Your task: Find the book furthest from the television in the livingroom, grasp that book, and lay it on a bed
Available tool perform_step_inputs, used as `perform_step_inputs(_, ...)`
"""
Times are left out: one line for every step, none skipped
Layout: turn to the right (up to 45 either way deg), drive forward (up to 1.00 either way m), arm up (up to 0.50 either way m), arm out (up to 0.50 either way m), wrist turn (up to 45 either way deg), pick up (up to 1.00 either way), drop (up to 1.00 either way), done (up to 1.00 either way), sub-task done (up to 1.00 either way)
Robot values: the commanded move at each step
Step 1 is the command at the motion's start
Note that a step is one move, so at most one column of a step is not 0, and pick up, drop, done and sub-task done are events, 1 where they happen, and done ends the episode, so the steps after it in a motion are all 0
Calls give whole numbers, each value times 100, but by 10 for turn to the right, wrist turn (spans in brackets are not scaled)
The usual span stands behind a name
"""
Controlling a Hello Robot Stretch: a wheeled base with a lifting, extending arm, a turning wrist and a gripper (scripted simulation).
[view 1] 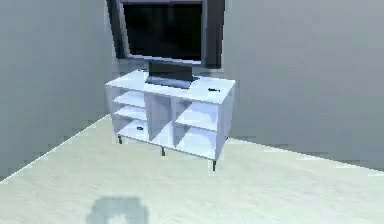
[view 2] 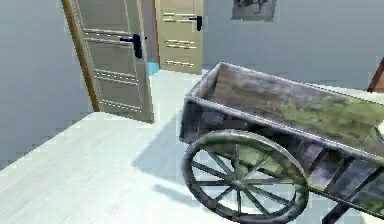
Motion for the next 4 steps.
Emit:
perform_step_inputs(270, 0, 0, 0, 0, 0, 0, 0, 0)
perform_step_inputs(0, 100, 0, 0, 0, 0, 0, 0, 0)
perform_step_inputs(60, 0, 0, 0, 0, 0, 0, 0, 0)
perform_step_inputs(0, 50, 0, 0, 0, 0, 0, 0, 0)
